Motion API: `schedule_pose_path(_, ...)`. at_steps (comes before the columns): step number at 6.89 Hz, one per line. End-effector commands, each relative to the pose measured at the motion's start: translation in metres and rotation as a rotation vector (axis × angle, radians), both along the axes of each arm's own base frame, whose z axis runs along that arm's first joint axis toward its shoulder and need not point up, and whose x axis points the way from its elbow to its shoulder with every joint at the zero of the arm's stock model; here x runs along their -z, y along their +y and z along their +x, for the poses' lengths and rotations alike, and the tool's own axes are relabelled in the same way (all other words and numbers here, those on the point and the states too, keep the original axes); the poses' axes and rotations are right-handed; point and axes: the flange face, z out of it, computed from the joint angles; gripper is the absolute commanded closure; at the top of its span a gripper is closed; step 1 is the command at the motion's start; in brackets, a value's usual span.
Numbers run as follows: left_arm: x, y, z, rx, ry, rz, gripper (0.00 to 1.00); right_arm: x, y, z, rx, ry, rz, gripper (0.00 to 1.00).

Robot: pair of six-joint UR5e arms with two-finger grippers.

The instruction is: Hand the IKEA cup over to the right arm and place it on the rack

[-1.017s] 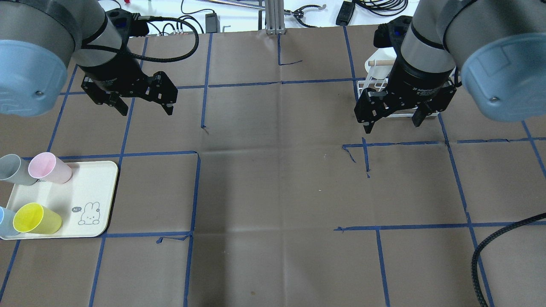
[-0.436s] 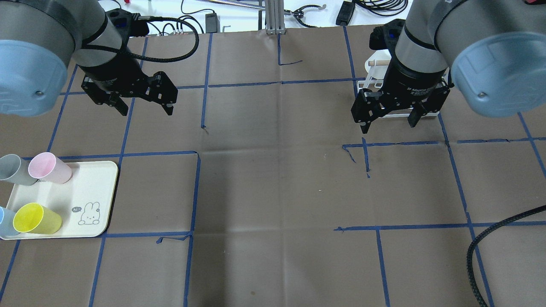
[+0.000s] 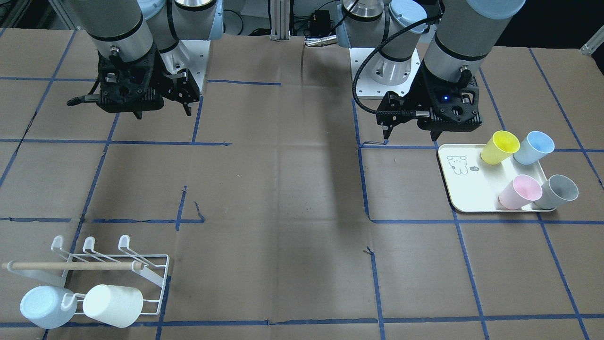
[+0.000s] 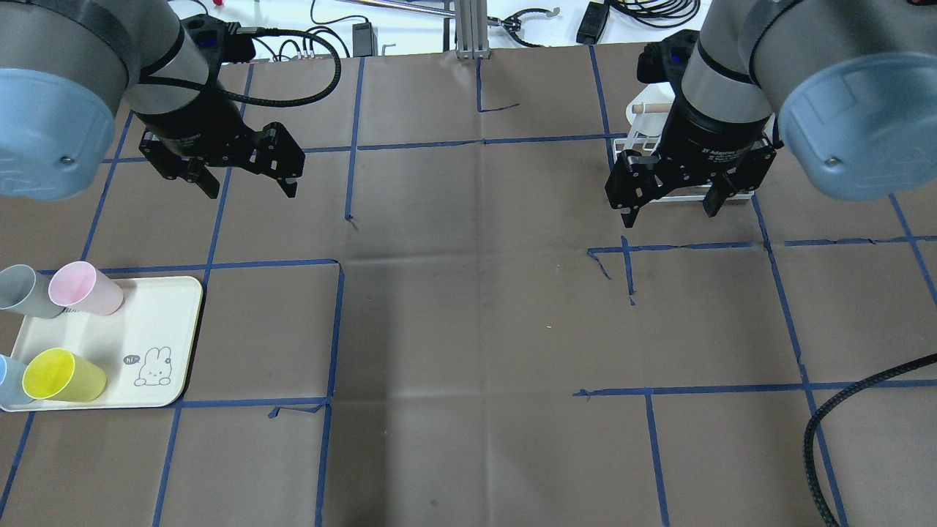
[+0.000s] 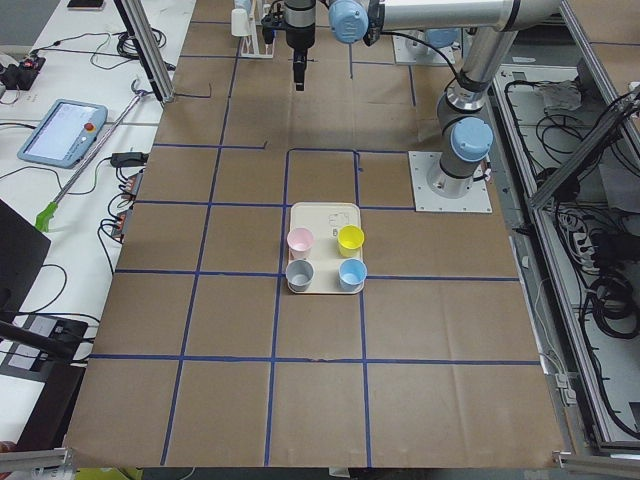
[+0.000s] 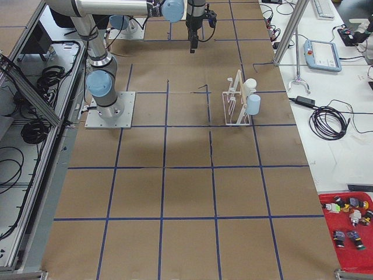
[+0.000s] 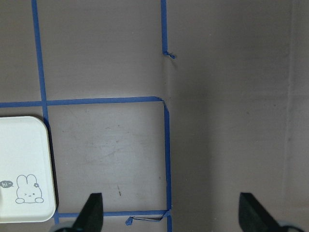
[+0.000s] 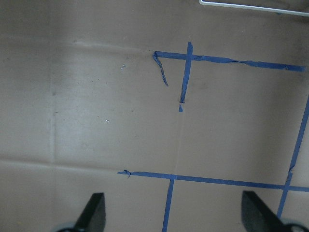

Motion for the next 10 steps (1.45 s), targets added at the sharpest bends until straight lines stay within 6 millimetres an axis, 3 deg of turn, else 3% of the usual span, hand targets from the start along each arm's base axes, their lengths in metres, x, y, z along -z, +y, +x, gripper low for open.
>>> schedule_pose_path(1,0.0001,0.0,0.0001,0.0,-0.001,0.001,0.01,0.0038,0.0006,0.0001,0.0,0.0,0.009,0.0)
schedule_pose_path(10,0.0009,-0.0002,-0.0007,0.002,-0.001,0.002,0.01,0.0028,-0.0019,0.0002,0.028,0.002,0.004,0.0)
